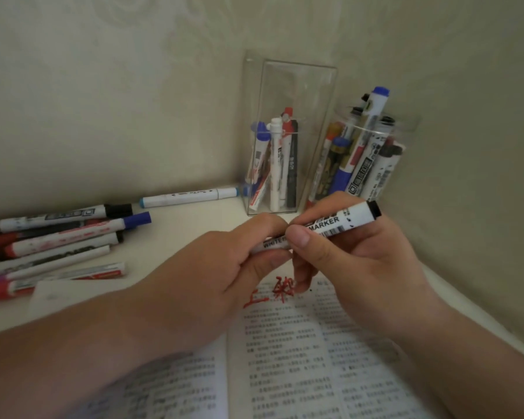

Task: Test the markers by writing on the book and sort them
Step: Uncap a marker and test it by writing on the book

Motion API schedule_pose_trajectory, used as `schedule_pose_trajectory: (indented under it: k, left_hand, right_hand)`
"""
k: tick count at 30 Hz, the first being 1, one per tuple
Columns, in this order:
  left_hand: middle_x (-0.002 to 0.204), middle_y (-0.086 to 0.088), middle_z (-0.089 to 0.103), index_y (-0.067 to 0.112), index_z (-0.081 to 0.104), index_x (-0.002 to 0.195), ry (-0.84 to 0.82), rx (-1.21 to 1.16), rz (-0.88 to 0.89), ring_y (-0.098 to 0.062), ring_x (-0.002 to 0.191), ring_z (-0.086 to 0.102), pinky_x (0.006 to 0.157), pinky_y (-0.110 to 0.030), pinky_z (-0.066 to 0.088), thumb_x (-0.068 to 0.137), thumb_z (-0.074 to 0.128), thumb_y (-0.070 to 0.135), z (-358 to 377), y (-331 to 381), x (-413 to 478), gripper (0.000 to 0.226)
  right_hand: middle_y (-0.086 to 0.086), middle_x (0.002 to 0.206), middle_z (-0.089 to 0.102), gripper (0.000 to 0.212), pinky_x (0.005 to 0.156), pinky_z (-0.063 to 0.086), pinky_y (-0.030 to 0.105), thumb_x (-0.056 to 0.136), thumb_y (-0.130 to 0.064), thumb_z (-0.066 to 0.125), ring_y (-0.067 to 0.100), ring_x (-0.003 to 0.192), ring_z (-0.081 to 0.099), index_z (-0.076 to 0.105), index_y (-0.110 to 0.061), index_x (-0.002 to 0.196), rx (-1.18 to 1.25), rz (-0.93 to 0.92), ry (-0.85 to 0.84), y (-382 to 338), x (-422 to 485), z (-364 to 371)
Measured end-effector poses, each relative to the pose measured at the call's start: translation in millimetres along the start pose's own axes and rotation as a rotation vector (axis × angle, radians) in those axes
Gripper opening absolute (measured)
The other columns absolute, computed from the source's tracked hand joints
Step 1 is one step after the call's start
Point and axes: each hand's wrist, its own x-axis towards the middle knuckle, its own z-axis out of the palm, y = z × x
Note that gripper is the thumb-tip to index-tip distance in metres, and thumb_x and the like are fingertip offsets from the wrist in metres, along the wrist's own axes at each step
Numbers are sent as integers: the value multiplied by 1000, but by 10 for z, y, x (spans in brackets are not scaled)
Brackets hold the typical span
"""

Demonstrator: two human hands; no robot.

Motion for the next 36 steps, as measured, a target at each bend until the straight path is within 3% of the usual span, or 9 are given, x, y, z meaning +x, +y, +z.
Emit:
schedule_pose_trajectory:
  k: [4,7,10,13,15,17,21,26,36]
  left_hand:
    - [73,11,58,51,44,113,51,63,-4,-9,61,56,53,-11,39,94,37,67,-18,-57,-16,26]
    - [88,5,55,57,33,116,-10,-15,-109,-18,72,56,64,-24,46,85,39,74,19,-117,-60,36]
    - [96,12,52,52,31,119,13,-11,-139,-16,83,55,70,-26,45,85,48,32,37,-175,-71,43]
    - [103,17,52,43,37,119,16,-8,-140,-9,104,55,87,-12,42,77,38,6,64,-180,-30,56]
    - [97,14,55,29,47,115,16,-18,-145,-3,101,56,89,-4,39,83,38,0,104,-157,47,44]
    - [92,13,55,24,53,102,0,-23,-200,-1,88,58,87,-10,43,94,39,2,91,-162,72,27]
    - [105,26,55,39,52,112,-12,189,-74,4,105,56,89,-10,42,93,50,4,74,-245,-34,39]
    - [114,35,60,54,46,122,-18,217,-87,14,110,53,92,-1,36,97,56,21,82,-244,-6,43]
    - [101,53,48,51,53,128,-1,326,-53,30,100,44,86,4,32,95,52,41,66,-268,0,34]
  right_hand:
    - [16,66,64,18,50,54,35,86,-23,79,27,52,60,68,-9,85,14,-15,-8,-56,-6,-37]
    - [24,63,60,13,45,45,32,82,-22,73,25,46,50,67,-20,71,-10,20,165,-129,48,-227]
    - [6,53,60,19,44,39,30,85,-9,70,25,43,45,59,-11,69,-126,149,208,-129,128,-511]
    - [25,69,69,14,50,55,37,81,-22,75,38,56,67,76,-8,80,-145,432,-5,-80,159,-612]
    - [29,79,72,19,58,61,41,82,-23,80,40,67,71,78,-5,87,-126,542,-108,-62,141,-593]
    - [25,76,69,16,63,63,41,78,-10,83,35,63,66,74,-1,86,-179,528,-141,-39,127,-578]
    - [14,65,55,14,57,61,33,83,10,72,19,52,57,63,0,79,-292,499,-101,-23,128,-533]
    - [8,59,57,9,59,59,30,86,4,73,16,53,57,68,0,80,-361,499,-94,-5,130,-493]
    - [13,64,66,11,58,53,26,84,-1,76,18,57,63,70,3,75,-454,460,-202,-26,155,-502]
